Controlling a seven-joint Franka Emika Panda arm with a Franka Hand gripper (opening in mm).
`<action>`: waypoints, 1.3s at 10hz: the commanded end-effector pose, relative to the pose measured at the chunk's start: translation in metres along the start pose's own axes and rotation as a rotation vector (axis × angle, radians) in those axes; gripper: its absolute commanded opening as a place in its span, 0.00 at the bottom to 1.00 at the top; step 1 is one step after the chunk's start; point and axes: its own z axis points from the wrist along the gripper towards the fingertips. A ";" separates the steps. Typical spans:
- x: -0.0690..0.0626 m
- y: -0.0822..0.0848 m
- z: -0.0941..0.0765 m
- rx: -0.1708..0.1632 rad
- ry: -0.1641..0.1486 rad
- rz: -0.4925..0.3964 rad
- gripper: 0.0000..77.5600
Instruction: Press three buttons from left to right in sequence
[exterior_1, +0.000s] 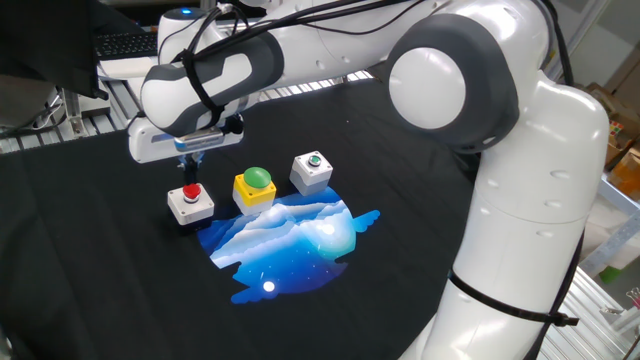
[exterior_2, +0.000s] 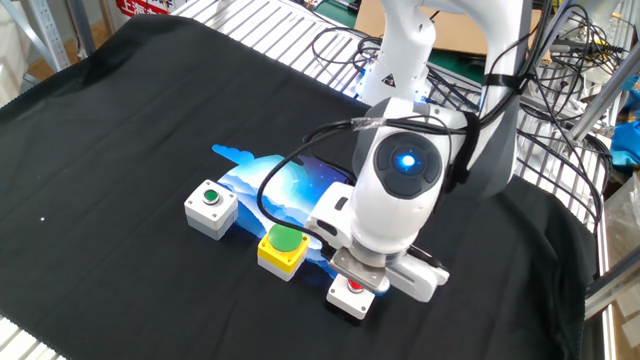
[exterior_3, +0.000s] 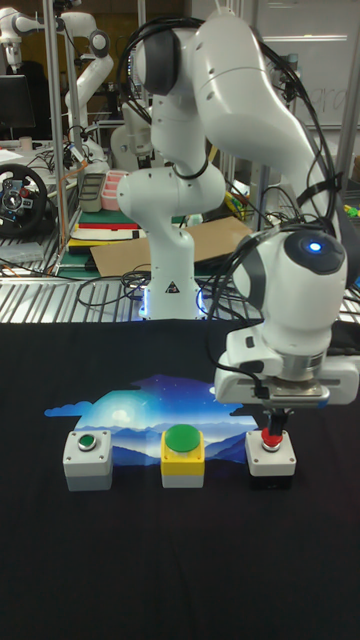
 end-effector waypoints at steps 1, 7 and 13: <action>0.001 0.001 0.000 0.001 -0.002 -0.002 0.01; 0.005 -0.007 0.004 -0.002 -0.014 -0.028 0.01; 0.006 -0.004 0.006 -0.019 -0.019 -0.025 0.01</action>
